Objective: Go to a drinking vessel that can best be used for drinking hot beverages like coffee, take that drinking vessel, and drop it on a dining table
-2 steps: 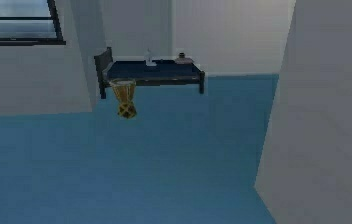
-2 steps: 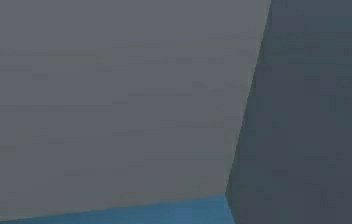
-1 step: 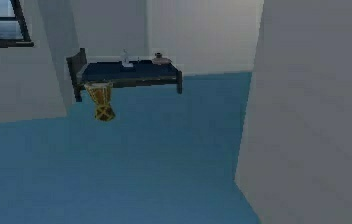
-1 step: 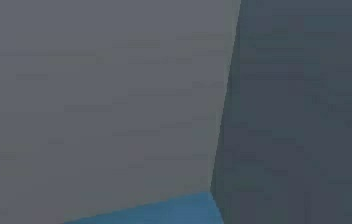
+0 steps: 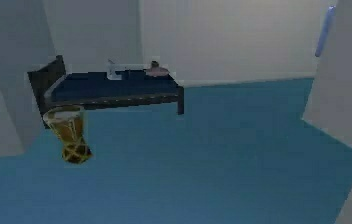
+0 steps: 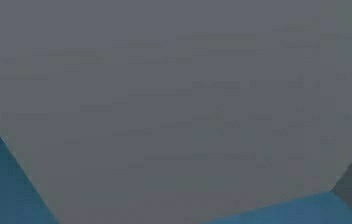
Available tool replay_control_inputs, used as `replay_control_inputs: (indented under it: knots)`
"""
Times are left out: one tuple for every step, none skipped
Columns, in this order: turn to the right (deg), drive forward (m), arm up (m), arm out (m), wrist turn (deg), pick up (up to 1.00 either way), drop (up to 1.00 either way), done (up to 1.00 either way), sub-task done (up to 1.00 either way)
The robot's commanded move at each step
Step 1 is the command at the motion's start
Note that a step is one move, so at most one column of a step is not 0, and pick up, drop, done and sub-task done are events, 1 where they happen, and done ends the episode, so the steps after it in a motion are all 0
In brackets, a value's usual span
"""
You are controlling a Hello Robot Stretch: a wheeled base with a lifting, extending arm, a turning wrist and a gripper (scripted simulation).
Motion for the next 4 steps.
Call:
replay_control_inputs:
  knots:
    - [0.0, 0.70, 0.00, 0.00, 0.0, 0.00, 0.00, 0.00, 0.00]
    - [24.0, 0.00, 0.00, 0.00, 0.0, 0.00, 0.00, 0.00, 0.00]
    - [0.0, 1.00, 0.00, 0.00, 0.0, 0.00, 0.00, 0.00, 0.00]
    - [3.0, 0.00, 0.00, 0.00, 0.0, 0.00, 0.00, 0.00, 0.00]
